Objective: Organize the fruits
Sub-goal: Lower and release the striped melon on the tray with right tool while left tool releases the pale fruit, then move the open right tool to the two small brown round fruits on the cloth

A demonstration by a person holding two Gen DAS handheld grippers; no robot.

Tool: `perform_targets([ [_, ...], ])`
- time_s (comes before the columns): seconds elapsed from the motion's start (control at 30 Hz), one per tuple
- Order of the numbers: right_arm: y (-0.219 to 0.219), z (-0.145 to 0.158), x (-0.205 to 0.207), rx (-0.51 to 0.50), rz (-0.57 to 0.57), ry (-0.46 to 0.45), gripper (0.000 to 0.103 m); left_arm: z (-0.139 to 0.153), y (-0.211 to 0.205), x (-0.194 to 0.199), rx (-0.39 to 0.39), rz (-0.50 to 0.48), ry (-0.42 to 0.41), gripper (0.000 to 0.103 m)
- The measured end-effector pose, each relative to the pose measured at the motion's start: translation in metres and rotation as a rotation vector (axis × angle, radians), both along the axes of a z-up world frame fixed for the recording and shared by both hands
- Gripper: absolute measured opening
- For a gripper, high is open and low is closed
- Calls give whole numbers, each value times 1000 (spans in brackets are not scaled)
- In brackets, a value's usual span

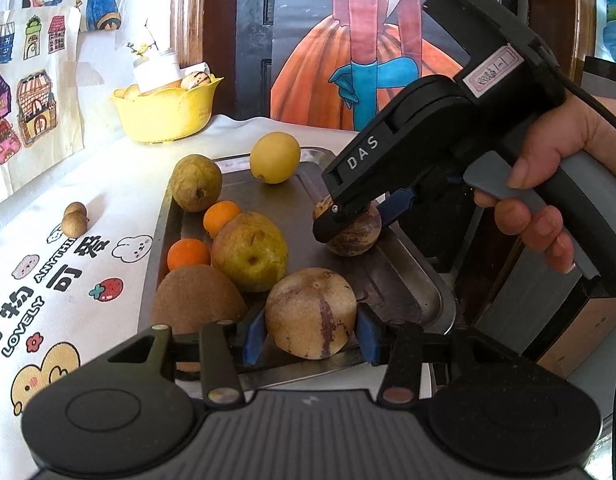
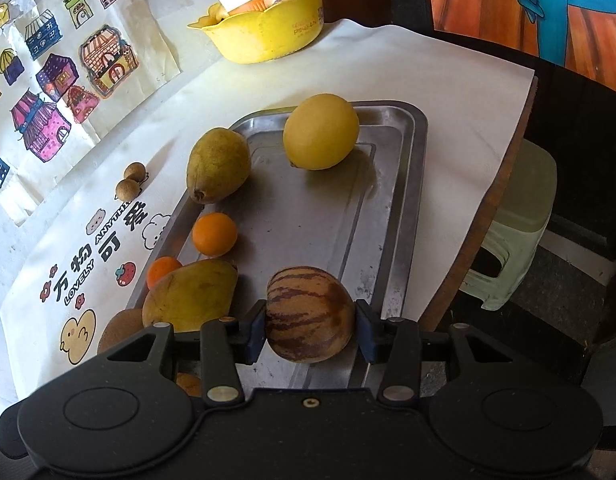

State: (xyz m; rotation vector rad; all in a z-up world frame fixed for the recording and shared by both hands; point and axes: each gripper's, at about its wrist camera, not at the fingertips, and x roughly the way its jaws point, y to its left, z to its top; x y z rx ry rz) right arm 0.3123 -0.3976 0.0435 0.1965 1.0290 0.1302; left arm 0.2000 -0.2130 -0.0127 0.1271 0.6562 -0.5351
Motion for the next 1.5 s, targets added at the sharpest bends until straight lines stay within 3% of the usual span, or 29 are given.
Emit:
perform_targets([
  [0.23, -4, 2, -4, 27, -5, 8, 49, 1, 8, 0, -54, 27, 27, 56],
  [0.5, -3, 11, -13, 37, -1, -2, 60, 7, 20, -11, -133, 55, 38, 59],
  [0.6, -4, 15, -18, 37, -2, -11, 67, 12, 27, -18, -175, 74, 31, 67],
  [0.67, -4, 18, -23, 41, -1, -16, 71, 15, 34, -23, -206, 102, 20, 77],
  [0.8, -5, 22, -35, 49, -5, -25, 83, 20, 48, -33, -262, 177, -3, 84],
  [0.97, 3, 24, -53, 34, 24, -30, 93, 26, 68, -40, -281, 300, -15, 100],
  [1.13, 22, 25, -74, -4, 76, -20, 100, 25, 96, -45, -321, 399, 42, 102],
  [1.27, 38, 25, -93, -25, 123, 0, 102, 20, 119, -52, -318, 468, 60, 102],
  [1.5, 69, 23, -121, -47, 197, 42, 102, 19, 147, -65, -230, 539, 47, 103],
])
